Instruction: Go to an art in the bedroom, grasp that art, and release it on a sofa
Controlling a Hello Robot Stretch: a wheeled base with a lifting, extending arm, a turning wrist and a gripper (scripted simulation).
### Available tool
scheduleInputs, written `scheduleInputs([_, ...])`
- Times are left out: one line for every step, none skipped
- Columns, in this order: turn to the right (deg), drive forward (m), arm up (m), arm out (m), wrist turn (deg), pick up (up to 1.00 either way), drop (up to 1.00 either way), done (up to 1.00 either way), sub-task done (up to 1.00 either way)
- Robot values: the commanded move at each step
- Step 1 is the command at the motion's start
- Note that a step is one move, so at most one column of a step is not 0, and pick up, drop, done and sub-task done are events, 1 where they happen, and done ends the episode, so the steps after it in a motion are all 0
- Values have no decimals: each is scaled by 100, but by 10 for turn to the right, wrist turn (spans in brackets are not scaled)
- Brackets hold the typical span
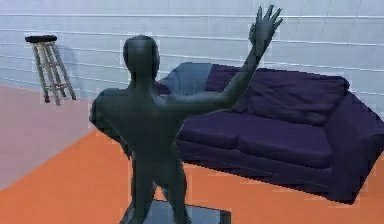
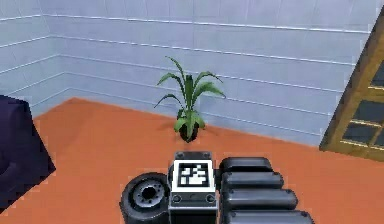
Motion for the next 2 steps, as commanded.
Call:
scheduleInputs([120, 0, 0, 0, 0, 0, 0, 0, 0])
scheduleInputs([0, 95, 0, 0, 0, 0, 0, 0, 0])
